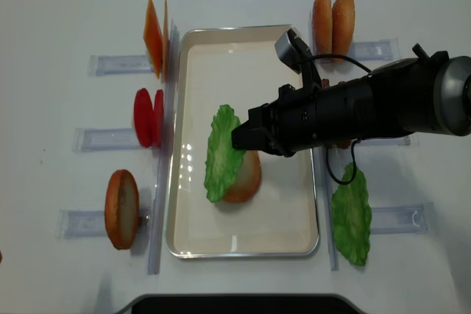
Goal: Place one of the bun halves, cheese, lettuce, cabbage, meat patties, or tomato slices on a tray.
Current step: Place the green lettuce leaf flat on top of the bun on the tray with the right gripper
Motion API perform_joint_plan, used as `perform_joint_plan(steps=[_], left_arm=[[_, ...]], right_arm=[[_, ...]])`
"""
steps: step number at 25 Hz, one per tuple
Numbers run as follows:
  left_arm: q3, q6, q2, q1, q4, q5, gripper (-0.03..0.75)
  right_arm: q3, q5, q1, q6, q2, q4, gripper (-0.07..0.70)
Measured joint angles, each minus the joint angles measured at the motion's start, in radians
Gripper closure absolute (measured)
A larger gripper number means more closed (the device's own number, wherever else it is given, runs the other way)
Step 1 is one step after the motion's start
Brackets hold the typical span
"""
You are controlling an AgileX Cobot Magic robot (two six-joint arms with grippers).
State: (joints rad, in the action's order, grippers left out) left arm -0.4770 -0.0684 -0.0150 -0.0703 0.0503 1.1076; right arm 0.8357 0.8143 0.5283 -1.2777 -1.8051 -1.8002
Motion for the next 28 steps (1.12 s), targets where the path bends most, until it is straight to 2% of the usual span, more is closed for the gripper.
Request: perform_joint_plan(steps=[8, 16, 20, 28], left_arm=[[0.0, 0.0, 0.0, 0.0, 0.0, 0.0, 0.716], [0.0, 0.0, 0.0, 0.0, 0.0, 0.0, 0.716], [0.0, 0.0, 0.0, 0.0, 0.0, 0.0, 0.716], [0.0, 0.0, 0.0, 0.0, 0.0, 0.0, 0.716]], right_arm=[[0.0, -0.025, 0.0, -0.025, -0.001, 0.004, 0.549], [0.0, -0.062, 0.0, -0.026, -0.001, 0.063, 0.483], [0.0, -0.084, 0.0, -0.026, -0.001, 0.078, 0.423], [0.0, -0.175, 0.0, -0.009, -0.001, 0.123, 0.321]])
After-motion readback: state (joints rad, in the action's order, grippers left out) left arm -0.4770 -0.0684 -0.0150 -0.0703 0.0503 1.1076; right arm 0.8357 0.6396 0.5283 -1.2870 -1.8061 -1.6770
